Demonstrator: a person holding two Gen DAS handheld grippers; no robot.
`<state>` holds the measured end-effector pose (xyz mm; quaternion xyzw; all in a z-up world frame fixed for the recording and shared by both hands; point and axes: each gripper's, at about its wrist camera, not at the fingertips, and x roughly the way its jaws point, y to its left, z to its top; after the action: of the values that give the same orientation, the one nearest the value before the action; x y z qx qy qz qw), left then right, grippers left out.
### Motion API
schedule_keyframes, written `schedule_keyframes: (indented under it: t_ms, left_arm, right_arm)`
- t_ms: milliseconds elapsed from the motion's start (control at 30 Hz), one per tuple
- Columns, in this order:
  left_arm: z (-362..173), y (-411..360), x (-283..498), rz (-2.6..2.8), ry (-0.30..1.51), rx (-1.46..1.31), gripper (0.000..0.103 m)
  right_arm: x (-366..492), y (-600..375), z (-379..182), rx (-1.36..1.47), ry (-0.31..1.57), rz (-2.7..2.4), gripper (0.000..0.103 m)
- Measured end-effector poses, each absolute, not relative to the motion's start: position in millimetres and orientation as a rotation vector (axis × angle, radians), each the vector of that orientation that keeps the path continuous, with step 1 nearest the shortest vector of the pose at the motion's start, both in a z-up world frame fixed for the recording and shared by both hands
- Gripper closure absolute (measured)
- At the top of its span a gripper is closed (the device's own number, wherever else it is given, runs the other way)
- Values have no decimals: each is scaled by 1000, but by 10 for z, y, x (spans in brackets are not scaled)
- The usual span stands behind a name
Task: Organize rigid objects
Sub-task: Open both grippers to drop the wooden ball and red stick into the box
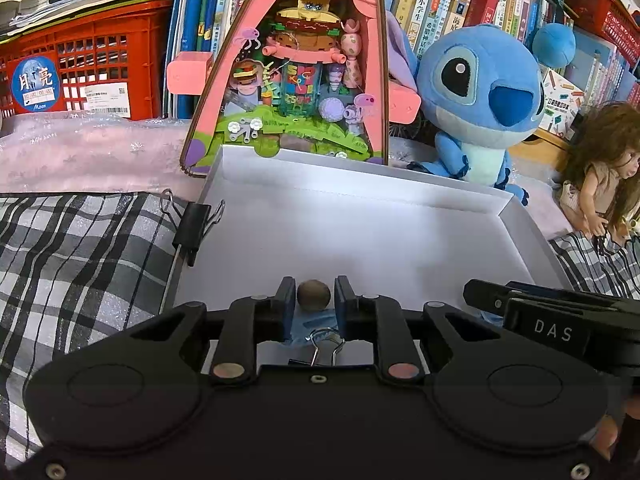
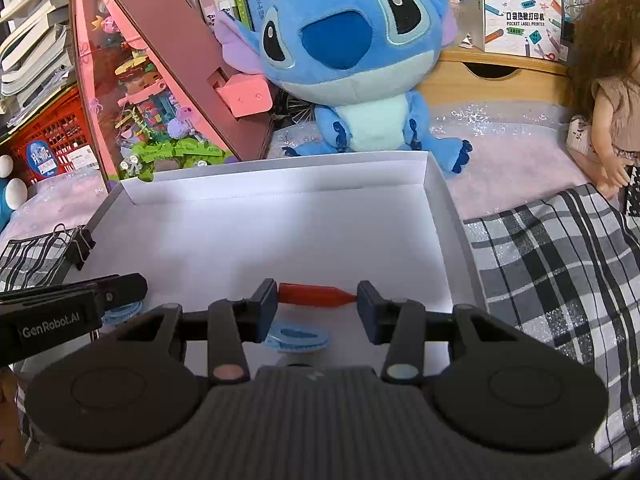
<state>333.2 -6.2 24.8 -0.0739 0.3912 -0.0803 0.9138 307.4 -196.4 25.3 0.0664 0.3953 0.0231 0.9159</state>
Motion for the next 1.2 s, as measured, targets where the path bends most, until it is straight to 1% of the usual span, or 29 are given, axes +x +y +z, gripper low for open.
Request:
schedule_keyframes:
  t_ms: [67, 133, 200, 233, 267, 367, 433, 567, 633, 767, 833, 900, 933, 1033, 1200]
  left_arm:
    - [249, -59, 3325, -164, 803, -155, 84]
    - [249, -60, 3318, -158, 801, -151, 77]
    - [241, -58, 3312, -151, 801, -148, 72]
    - [238, -58, 3310, -152, 799, -147, 71]
    - [236, -57, 3307, -152, 797, -146, 71]
    - [237, -60, 3299, -151, 795, -137, 68]
    - [238, -59, 3294, -150, 794, -134, 63]
    - [254, -53, 3257, -144, 780, -133, 58]
    - [267, -58, 3223, -140, 768, -120, 50]
    - [317, -44, 3157, -140, 749, -111, 45]
    - [348, -18, 3130, -145, 747, -125, 37]
    - [378, 7, 3101, -150, 744, -135, 34]
    - [390, 17, 3086, -151, 743, -139, 32]
    - [425, 42, 3035, -156, 743, -148, 29]
    - [484, 80, 2901, -175, 731, -164, 26]
  right_arm:
    - [3073, -1963, 252, 136, 813, 47, 52]
    - [3069, -1967, 249, 136, 811, 46, 50]
    - [3065, -1969, 250, 138, 811, 46, 49]
    - [3065, -1971, 249, 138, 810, 44, 44]
    - [3064, -1974, 246, 138, 810, 42, 43]
    - [3058, -1977, 246, 140, 806, 42, 43]
    - [3059, -1972, 245, 135, 804, 41, 42]
    - [3037, -1980, 248, 146, 795, 37, 34]
    - [3023, -1990, 251, 152, 790, 41, 31]
    - [2969, -2009, 266, 149, 769, 45, 26]
    - [2935, -2021, 290, 149, 753, 47, 24]
    - [2896, -2036, 319, 152, 735, 46, 22]
    - [2872, -2044, 339, 153, 723, 42, 20]
    - [2802, -2072, 400, 155, 691, 39, 18]
    - [2673, -2118, 471, 175, 666, 55, 15]
